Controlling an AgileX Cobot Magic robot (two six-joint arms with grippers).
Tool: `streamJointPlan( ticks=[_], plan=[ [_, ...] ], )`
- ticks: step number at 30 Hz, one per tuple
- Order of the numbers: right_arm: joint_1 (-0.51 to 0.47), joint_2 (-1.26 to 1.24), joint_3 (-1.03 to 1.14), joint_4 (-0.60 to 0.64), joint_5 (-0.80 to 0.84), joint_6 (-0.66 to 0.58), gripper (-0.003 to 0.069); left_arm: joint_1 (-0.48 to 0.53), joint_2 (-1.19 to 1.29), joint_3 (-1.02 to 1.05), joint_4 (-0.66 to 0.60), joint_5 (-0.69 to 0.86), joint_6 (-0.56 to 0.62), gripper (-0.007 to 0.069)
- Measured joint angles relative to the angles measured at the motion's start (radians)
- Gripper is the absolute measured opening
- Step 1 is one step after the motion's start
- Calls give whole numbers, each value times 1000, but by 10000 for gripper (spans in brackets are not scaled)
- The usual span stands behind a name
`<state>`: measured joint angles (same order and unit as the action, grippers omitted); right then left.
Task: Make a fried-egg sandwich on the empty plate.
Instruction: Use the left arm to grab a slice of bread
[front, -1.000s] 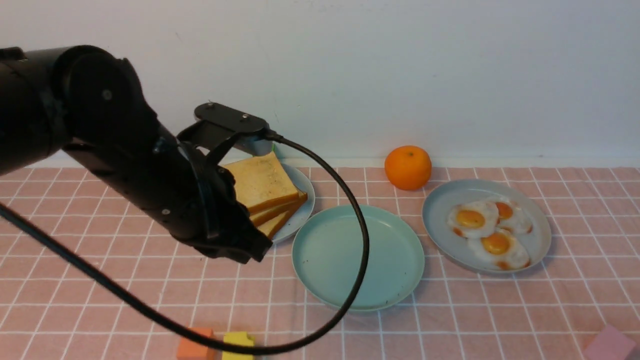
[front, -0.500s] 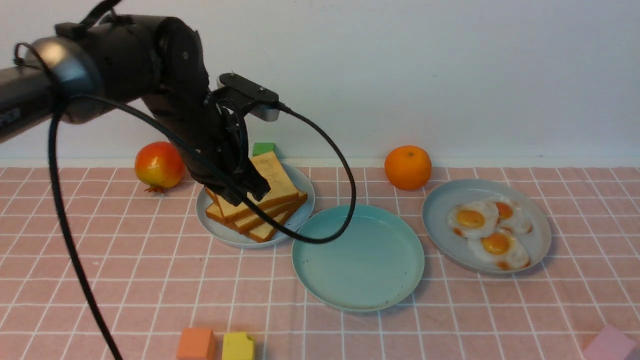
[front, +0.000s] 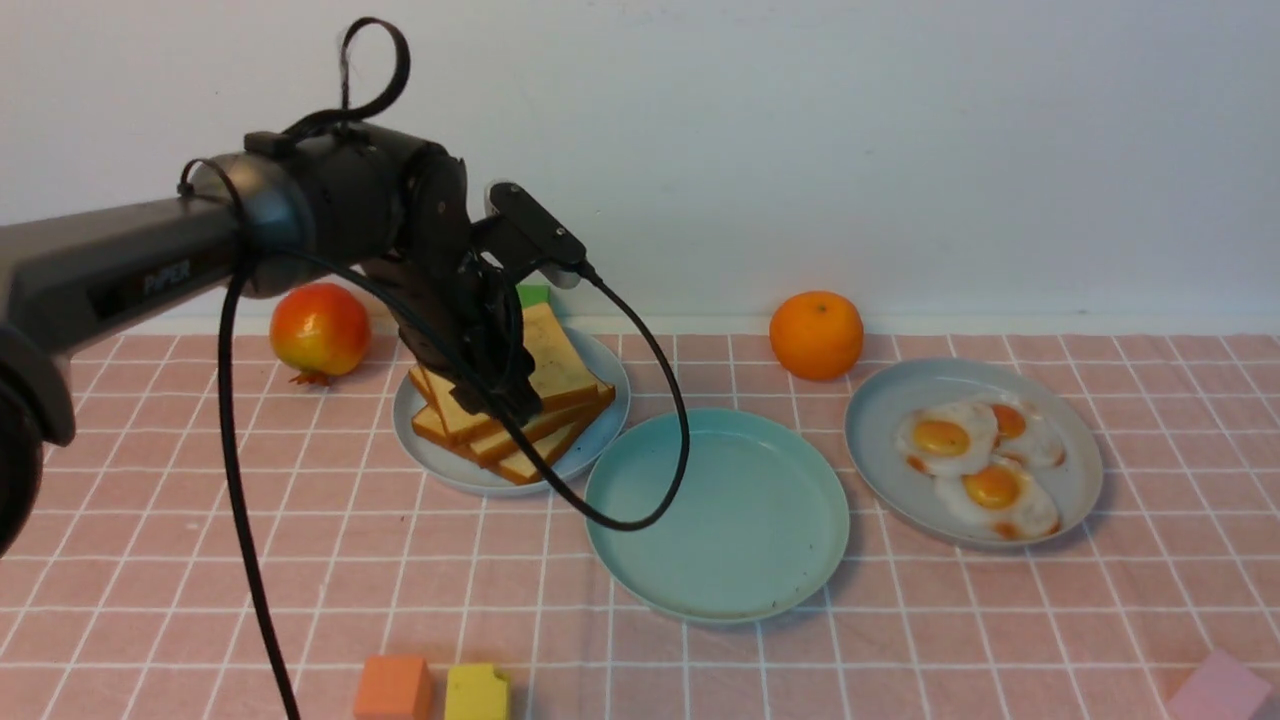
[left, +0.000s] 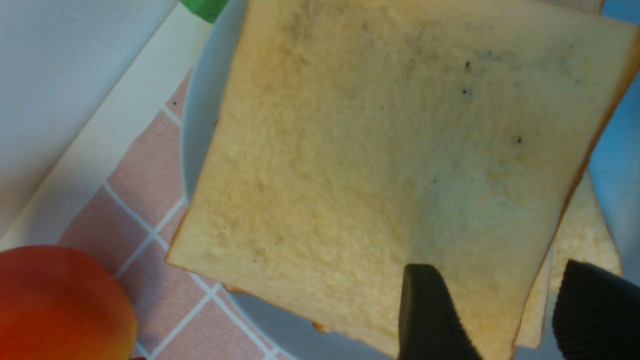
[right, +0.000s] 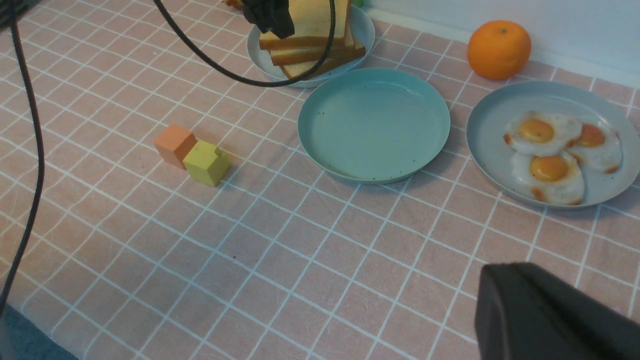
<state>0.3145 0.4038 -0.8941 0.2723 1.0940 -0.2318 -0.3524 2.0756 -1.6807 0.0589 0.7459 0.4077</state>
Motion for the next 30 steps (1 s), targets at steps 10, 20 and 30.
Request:
streamJointPlan(
  ticks=[10,20,30],
  plan=[
    [0,0,0,-13,-37,-2,21,-9,12,0,17,41,63,391],
    [0,0,0,-19,-46,-2,26,-11,39,-1,34,-6,101,390],
    [0,0,0,-41,-47,-3,32,-16,58,-4,77,-15,102,187]
  ],
)
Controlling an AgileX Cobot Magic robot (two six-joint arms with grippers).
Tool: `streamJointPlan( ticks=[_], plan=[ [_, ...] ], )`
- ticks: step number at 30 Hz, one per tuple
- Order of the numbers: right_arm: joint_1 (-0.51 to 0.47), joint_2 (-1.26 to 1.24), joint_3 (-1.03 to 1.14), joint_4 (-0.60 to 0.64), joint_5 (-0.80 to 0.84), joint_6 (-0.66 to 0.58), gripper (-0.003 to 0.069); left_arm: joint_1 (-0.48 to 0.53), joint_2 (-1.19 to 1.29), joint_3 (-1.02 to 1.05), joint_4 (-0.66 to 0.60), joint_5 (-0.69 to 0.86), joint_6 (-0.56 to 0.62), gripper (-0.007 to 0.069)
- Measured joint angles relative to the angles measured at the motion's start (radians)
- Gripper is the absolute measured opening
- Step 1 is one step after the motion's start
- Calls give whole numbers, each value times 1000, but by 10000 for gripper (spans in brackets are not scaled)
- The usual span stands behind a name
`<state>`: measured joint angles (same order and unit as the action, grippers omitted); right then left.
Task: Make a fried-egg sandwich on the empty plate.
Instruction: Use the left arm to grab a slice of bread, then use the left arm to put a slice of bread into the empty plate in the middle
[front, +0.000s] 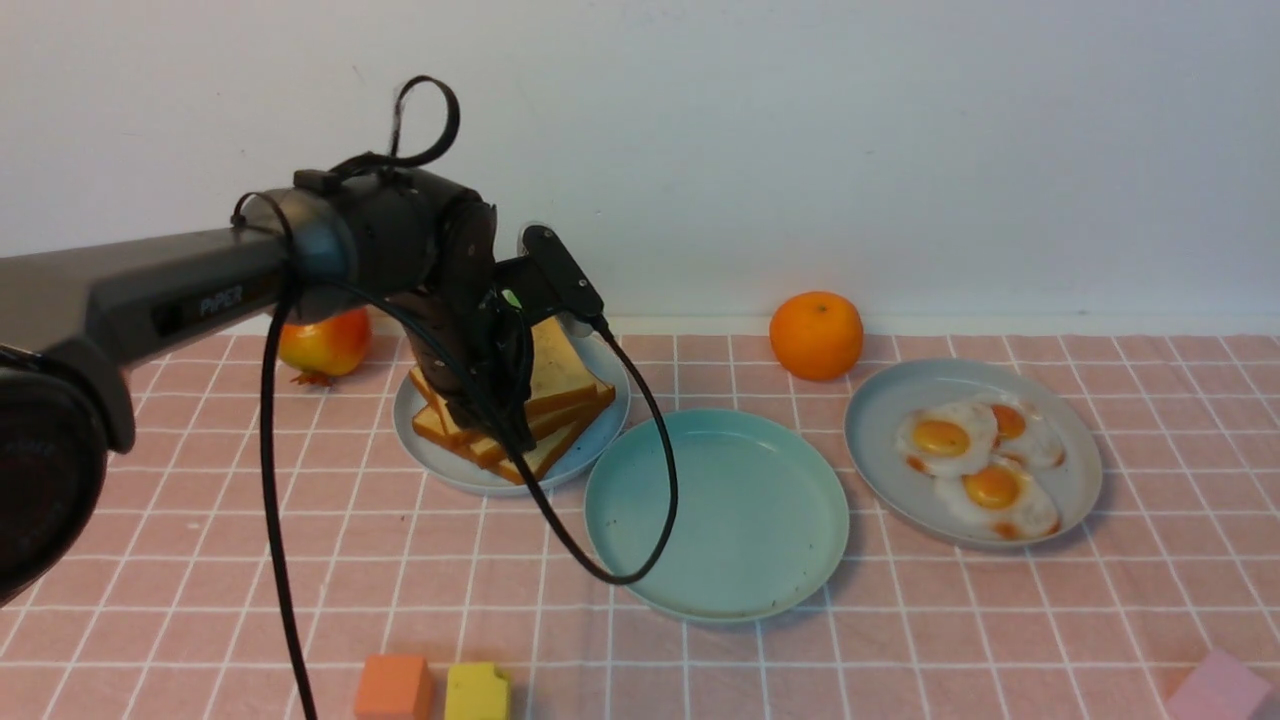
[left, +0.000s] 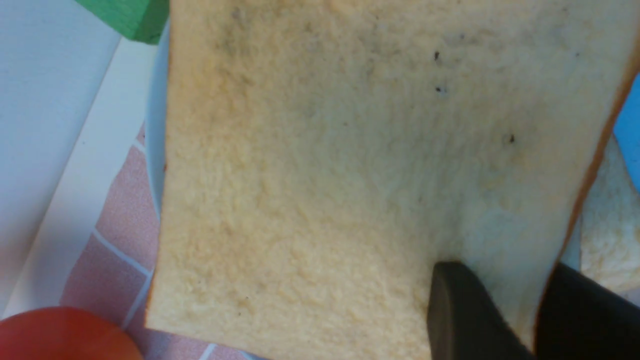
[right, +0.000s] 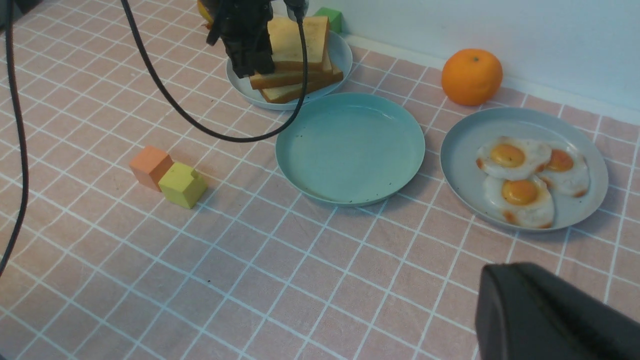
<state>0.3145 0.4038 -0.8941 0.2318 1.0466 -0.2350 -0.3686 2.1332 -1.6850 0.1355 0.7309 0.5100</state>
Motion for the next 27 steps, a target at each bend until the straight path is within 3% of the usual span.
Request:
streamJointPlan(
  ticks=[10,16,18,23,27],
  plan=[
    [0,0,0,-4,0,0,36,-54,-59,3,29,29,-28,122],
    [0,0,0,-5,0,0,43,-166,-234,6,-74,45,-35,91],
    [0,0,0,-7,8,0,43,-233,-286,37,-148,51,16,91],
    [0,0,0,-19,44,0,46,-345,-263,161,-176,27,150,91],
    [0,0,0,-22,57,0,48,-362,-227,185,-175,4,168,90]
  ],
)
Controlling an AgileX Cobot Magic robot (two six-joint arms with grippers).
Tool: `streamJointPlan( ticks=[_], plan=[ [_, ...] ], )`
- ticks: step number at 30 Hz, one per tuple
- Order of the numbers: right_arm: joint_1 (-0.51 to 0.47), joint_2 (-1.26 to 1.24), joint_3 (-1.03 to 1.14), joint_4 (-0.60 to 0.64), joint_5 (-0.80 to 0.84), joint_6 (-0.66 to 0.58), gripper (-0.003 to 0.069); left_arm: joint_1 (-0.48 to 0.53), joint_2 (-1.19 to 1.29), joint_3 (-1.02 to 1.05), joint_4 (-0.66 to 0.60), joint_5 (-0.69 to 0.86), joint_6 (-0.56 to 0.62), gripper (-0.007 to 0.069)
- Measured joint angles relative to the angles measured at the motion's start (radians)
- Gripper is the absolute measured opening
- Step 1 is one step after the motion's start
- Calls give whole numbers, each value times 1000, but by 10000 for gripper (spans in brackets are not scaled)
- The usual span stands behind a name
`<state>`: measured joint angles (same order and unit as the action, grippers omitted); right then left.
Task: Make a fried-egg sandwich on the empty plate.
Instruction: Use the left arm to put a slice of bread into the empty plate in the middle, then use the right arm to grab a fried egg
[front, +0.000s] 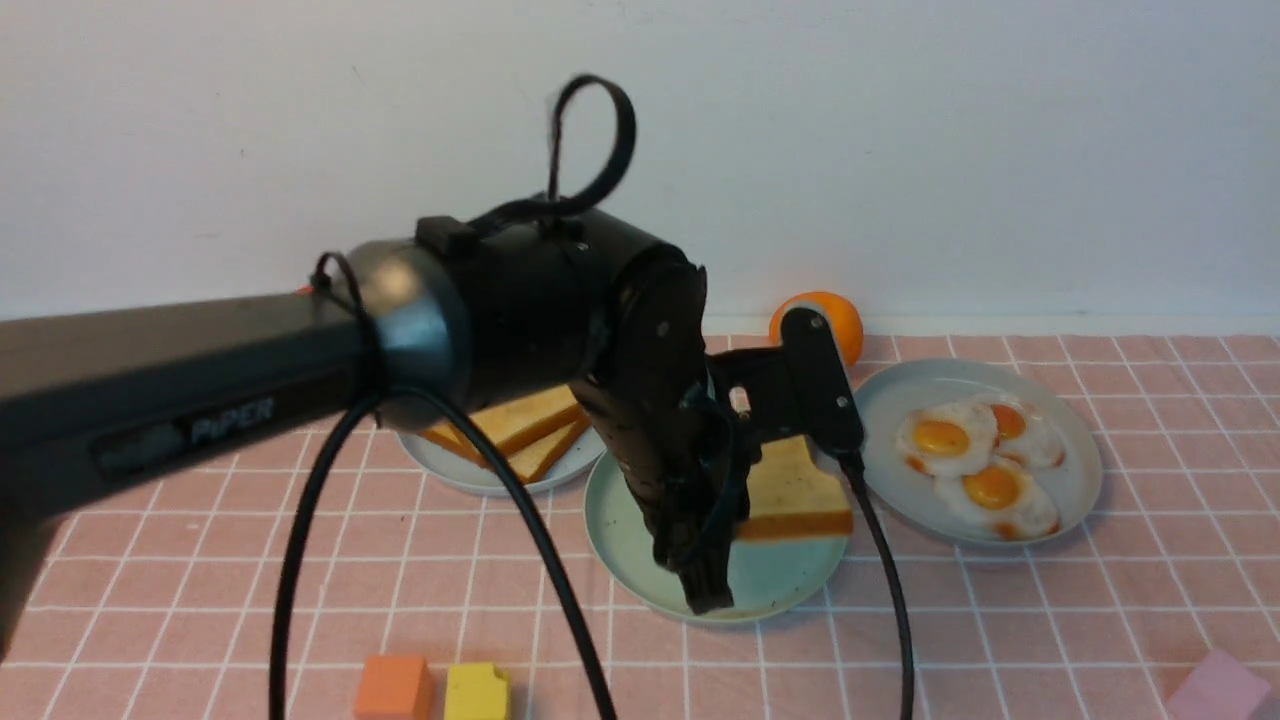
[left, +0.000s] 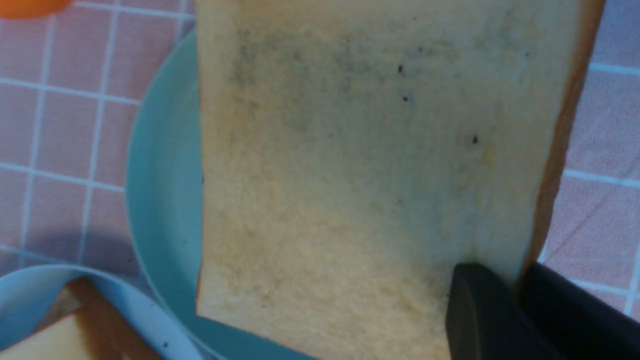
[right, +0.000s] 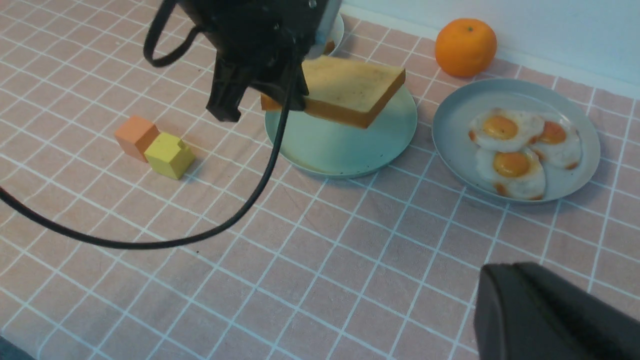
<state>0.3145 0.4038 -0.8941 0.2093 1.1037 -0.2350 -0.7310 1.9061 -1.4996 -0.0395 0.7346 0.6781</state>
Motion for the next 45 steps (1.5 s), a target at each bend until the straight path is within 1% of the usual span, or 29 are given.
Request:
streamJointPlan(
  ticks=[3,7,12,13,14,19,20,24,25,28,31,33,35,37,39,40,41,42,44,45],
  plan=[
    [0,0,0,0,0,0,48,-1,54,1,4,-31,2,90],
    [0,0,0,0,10,0,50,-1,101,2,48,-47,-7,90],
    [0,0,0,0,32,0,52,-1,112,3,117,-70,-99,90],
    [0,0,0,0,32,0,52,-1,112,3,119,-70,-102,90],
    [0,0,0,0,36,0,54,-1,112,3,131,-88,-136,90],
    [0,0,0,6,38,0,59,-1,112,3,139,-98,-179,88],
    [0,0,0,10,38,0,60,-1,112,3,140,-98,-183,97],
    [0,0,0,22,41,0,63,-1,112,3,141,-100,-189,175],
    [0,0,0,25,41,0,63,-1,112,3,141,-100,-189,204],
    [0,0,0,27,47,0,64,-1,107,3,141,-73,-209,363],
    [0,0,0,27,53,0,64,-1,81,4,141,-17,-240,459],
    [0,9,-1,27,59,1,64,-1,28,6,138,12,-274,499],
    [0,30,-3,27,65,4,66,-5,-28,6,131,26,-318,508],
    [0,88,-5,23,68,13,68,-28,-154,6,113,59,-464,472],
    [0,165,-5,20,63,17,69,-58,-263,7,84,94,-588,399],
    [0,218,-5,19,52,17,69,-75,-337,16,70,112,-646,333],
    [0,227,-5,19,48,17,69,-81,-350,19,63,115,-654,309],
    [0,293,-7,19,29,13,69,-107,-448,48,40,129,-685,223],
    [0,394,-20,19,-7,2,70,-149,-566,120,16,138,-685,98],
    [0,446,-31,19,-18,0,71,-166,-612,167,7,138,-678,52]
  ],
)
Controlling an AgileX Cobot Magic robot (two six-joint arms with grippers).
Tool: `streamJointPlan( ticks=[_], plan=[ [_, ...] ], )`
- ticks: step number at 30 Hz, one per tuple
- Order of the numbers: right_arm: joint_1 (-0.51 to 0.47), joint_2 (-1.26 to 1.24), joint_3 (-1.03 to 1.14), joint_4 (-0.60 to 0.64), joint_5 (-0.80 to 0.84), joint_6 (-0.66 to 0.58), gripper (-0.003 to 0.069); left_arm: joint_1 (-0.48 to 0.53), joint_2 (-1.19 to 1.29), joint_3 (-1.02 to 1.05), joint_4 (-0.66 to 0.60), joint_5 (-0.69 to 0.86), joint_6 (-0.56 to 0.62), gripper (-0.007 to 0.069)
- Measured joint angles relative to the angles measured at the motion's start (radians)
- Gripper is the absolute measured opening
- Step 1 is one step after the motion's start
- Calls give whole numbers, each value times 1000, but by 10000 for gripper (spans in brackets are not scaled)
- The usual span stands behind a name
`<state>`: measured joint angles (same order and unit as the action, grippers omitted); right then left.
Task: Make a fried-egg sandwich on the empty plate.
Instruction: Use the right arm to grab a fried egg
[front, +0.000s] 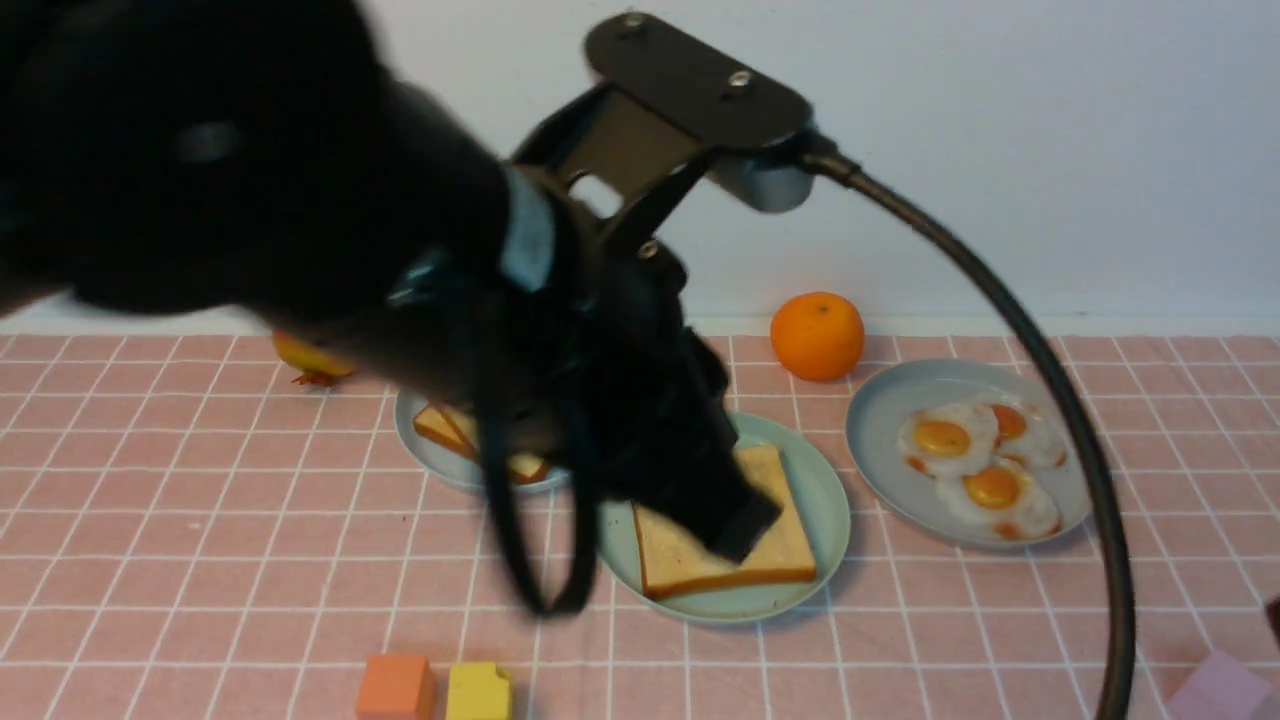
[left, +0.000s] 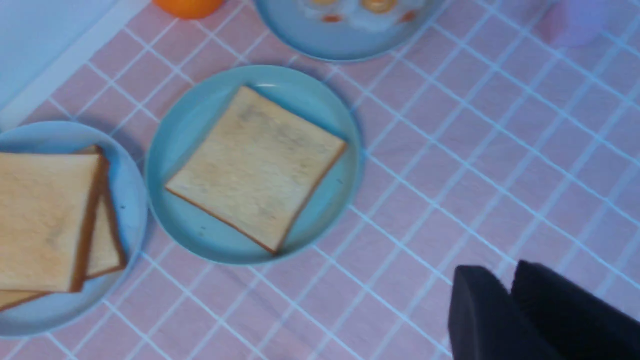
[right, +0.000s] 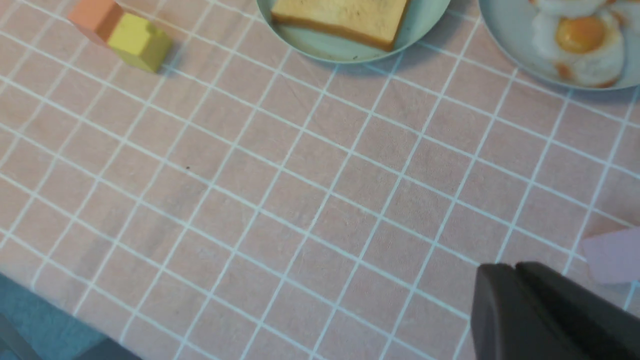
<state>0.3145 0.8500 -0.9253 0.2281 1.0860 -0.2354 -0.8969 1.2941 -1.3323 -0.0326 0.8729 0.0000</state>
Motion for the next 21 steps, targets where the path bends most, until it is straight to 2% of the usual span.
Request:
streamJointPlan(
  ticks=[1,8,14,17,19,21],
  plan=[
    [0,53,-14,0,-17,-4,70,-24,-68,51,-14,-1,0,12],
    [0,406,-144,-30,-76,-43,75,-71,-436,415,-117,-99,-10,12],
    [36,684,-290,-206,-96,-47,94,-72,-696,647,-133,-234,-11,12],
    [74,839,-368,-344,-117,-47,146,-72,-764,704,-133,-291,-11,12],
    [85,887,-392,-387,-134,-47,178,-72,-772,705,-133,-300,-11,12],
    [98,975,-437,-459,-178,-47,265,-72,-773,706,-134,-311,-11,12]
  ],
)
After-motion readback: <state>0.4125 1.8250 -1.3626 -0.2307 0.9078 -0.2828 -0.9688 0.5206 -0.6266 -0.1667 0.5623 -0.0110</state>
